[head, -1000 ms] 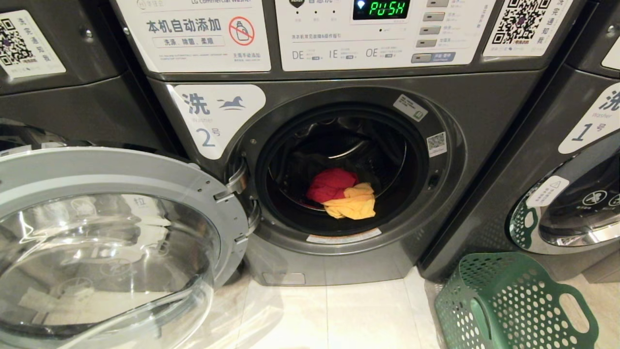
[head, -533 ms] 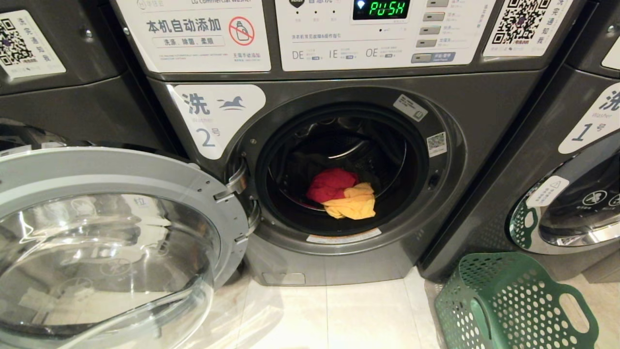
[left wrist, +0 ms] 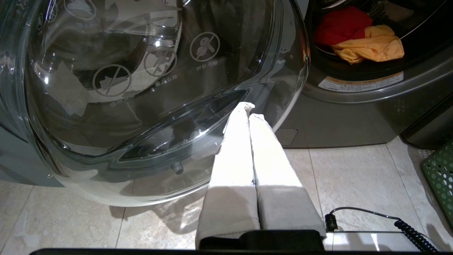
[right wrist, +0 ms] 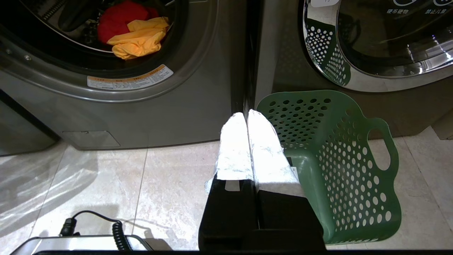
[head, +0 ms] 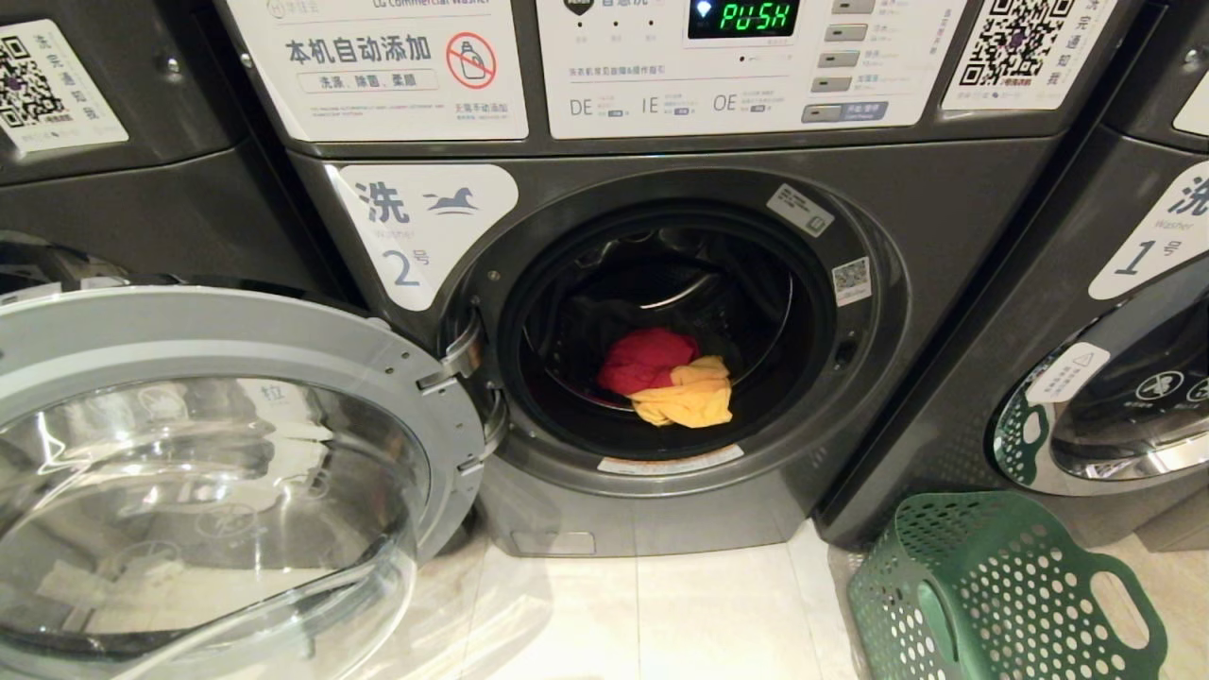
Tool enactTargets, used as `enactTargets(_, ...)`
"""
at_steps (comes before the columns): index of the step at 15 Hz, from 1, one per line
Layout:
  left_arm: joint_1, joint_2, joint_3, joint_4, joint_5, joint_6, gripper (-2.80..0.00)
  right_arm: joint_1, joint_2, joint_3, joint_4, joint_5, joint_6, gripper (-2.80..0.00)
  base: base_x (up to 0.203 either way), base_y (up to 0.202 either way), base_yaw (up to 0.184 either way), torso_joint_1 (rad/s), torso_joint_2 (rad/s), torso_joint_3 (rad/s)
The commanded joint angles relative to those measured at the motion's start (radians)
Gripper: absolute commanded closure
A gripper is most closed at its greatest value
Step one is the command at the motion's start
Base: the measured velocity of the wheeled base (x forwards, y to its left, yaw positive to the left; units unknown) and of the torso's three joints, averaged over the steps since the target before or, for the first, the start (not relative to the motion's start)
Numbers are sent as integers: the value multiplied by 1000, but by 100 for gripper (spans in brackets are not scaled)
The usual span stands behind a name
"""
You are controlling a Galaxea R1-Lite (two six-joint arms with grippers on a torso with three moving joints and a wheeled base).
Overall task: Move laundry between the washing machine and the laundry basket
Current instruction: Pick a cloth and place it into the basket
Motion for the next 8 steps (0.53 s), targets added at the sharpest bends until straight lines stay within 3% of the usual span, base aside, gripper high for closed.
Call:
enactTargets(1, 0, 2, 0, 0, 0, -1, 0, 0, 2, 0, 0, 0, 0, 0, 0, 0, 0, 0, 0, 0)
enactTargets(8, 0, 2, 0, 0, 1, -1, 0, 0, 2, 0, 0, 0, 0, 0, 0, 0, 0, 0, 0, 0)
